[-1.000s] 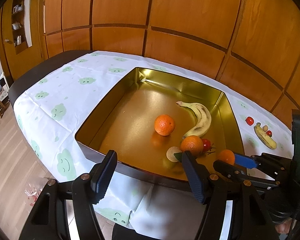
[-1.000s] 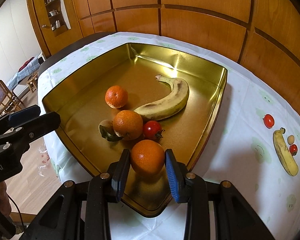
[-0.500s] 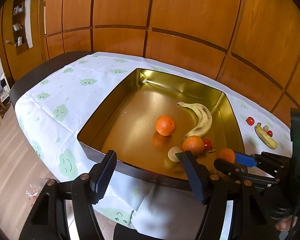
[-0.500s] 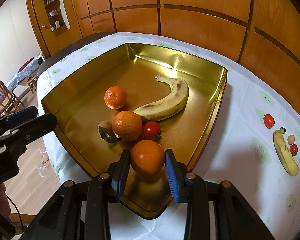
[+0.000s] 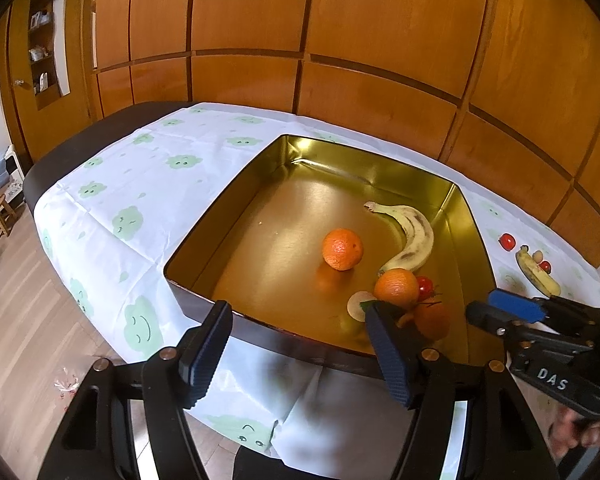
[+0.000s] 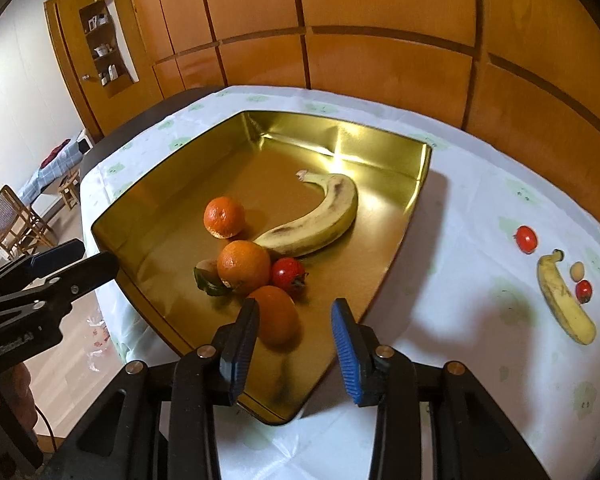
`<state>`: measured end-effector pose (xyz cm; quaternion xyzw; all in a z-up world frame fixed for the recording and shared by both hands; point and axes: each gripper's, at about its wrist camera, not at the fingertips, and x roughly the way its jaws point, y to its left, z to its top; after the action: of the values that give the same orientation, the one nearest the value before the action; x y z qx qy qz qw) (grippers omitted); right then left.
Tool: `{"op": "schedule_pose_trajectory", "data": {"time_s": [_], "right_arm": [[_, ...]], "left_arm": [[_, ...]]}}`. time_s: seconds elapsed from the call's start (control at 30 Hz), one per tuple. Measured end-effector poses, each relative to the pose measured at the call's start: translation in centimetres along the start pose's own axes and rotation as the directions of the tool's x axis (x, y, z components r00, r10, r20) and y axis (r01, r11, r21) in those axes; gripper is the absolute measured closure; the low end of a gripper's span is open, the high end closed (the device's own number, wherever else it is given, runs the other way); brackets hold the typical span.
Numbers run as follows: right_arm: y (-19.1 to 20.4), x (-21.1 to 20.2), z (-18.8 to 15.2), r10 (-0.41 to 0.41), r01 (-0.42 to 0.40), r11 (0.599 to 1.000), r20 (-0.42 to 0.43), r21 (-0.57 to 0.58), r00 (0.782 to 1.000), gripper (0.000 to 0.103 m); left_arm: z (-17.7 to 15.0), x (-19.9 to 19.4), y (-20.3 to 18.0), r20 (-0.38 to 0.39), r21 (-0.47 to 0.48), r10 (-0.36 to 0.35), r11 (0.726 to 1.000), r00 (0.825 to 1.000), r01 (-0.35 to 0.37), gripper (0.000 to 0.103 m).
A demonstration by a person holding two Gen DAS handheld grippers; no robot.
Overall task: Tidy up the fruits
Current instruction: 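Withdraw both tools from the tray toward the remaining banana and tomatoes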
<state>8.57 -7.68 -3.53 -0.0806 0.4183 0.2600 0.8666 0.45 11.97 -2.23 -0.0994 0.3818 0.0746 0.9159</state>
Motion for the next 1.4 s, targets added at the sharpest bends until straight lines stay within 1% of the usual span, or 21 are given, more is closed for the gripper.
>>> {"op": "schedule_pose_trajectory", "data": {"time_s": [0.1, 0.2, 0.23, 0.27, 0.33, 0.43, 0.63, 0.77, 1.27, 1.4], "right_arm": [[0.9, 0.3, 0.2, 0.023, -0.024, 0.999, -0.010, -0.024, 1.000, 0.083], [1.9, 1.0, 0.1, 0.012, -0.013, 0.998, -0.027, -0.061, 1.000, 0.085], [2.0, 1.4, 0.1, -0.007, 0.004, 0.998, -0.035, -0.070, 0.999, 0.085], [2.0, 1.8, 0.0, -0.026, 0.023, 0.997, -0.046, -0.069, 0.999, 0.085], [1.7, 1.9, -0.1, -0.028, 0.025, 0.998, -0.053, -0.057, 0.998, 0.085], [1.3, 1.2, -0.1, -0.036, 0.035, 0.998, -0.032, -0.047, 0.999, 0.085], [1.1, -0.9, 0.0, -0.054, 0.055, 0.998, 0.032, -0.026, 0.998, 0.085], [0.7, -1.8, -0.1, -0.064, 0.065, 0.998, 0.055, 0.000, 0.996, 0.085], [-1.7, -4.7, -1.7, -0.108, 0.098, 0.988, 0.086, 0.121, 0.990, 0.085], [-2.3, -5.6, -2.3, -0.160, 0.147, 0.981, 0.099, 0.126, 0.982, 0.083]], "left_arm": [[0.0, 0.0, 0.1, -0.001, -0.002, 0.001, 1.000, 1.000, -0.001, 0.033], [0.0, -0.2, 0.0, 0.008, 0.002, 0.003, 1.000, 1.000, -0.003, 0.032], [0.0, -0.3, 0.0, 0.012, 0.006, 0.006, 1.000, 1.000, -0.006, 0.031], [0.0, -0.4, -0.1, 0.015, 0.009, 0.006, 1.000, 1.000, -0.006, 0.030], [0.1, -0.7, -0.1, 0.024, 0.013, 0.001, 1.000, 1.000, -0.001, 0.028], [0.1, -0.9, -0.3, 0.032, 0.018, 0.001, 1.000, 0.999, -0.001, 0.026], [0.0, -1.1, -0.8, 0.032, 0.029, -0.007, 1.000, 0.999, 0.006, 0.026], [0.0, -1.3, -1.3, 0.036, 0.042, -0.009, 0.999, 0.999, 0.007, 0.026], [-0.2, -2.3, -3.2, 0.046, 0.087, -0.028, 0.996, 0.999, 0.024, 0.026], [-0.2, -2.6, -3.7, 0.050, 0.100, -0.039, 0.994, 0.998, 0.034, 0.026]]}}
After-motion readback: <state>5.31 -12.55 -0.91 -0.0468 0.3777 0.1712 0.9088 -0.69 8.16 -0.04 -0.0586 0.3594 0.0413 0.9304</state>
